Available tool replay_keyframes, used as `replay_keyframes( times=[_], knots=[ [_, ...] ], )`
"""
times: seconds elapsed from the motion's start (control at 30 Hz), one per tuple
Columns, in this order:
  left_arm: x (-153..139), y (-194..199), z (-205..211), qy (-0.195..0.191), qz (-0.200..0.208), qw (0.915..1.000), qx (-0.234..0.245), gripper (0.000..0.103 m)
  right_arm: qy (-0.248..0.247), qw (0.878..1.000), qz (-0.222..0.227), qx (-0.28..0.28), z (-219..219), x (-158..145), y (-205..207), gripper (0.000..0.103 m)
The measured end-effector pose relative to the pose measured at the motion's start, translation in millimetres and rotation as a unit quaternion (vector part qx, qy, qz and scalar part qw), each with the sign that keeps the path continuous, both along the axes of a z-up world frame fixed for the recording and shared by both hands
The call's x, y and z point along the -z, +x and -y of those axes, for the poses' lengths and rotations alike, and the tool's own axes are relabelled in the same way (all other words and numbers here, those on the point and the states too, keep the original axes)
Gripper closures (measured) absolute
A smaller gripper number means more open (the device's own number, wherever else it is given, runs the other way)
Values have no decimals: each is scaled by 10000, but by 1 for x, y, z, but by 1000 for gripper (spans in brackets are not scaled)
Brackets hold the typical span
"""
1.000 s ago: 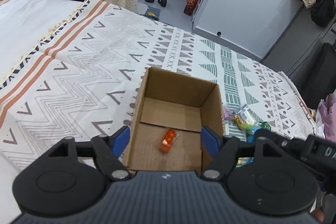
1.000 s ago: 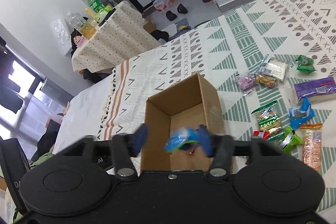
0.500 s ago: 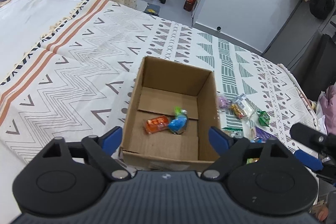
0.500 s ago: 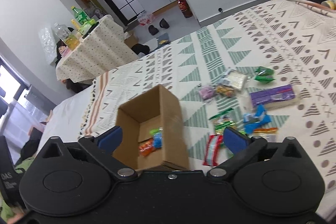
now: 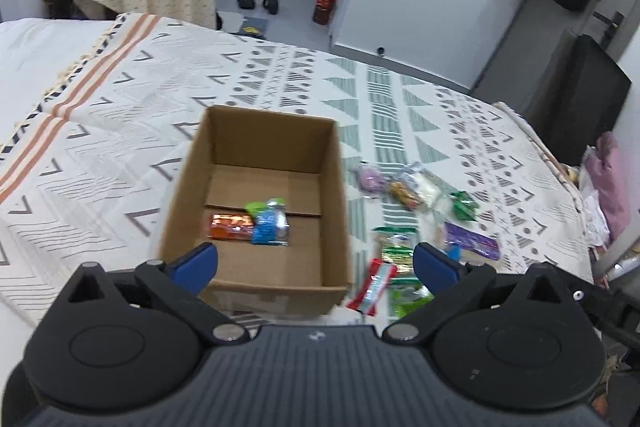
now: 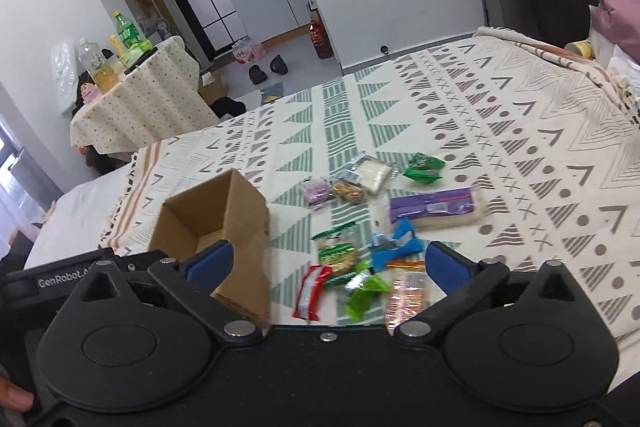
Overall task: Organize snacks
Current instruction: 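Withdraw both grippers from the box back to the snack pile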
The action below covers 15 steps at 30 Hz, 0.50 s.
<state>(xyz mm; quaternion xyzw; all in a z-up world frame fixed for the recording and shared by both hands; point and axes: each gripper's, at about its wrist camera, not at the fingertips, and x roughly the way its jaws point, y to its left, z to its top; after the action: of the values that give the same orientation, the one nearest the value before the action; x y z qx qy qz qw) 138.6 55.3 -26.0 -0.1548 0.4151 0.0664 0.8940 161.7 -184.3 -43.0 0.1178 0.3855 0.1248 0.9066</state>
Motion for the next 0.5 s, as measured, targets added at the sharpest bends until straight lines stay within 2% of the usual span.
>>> replay_keyframes(
  times=[0.2,0.5],
  knots=[
    [-1,-1,27,-26,66,9997,214,0,-119,9999,-46,44,20,4,-3,0],
    [9,0,54,25,-114,9994,333,0,-159,9995,-249,134,47,13,-2,0]
  ],
)
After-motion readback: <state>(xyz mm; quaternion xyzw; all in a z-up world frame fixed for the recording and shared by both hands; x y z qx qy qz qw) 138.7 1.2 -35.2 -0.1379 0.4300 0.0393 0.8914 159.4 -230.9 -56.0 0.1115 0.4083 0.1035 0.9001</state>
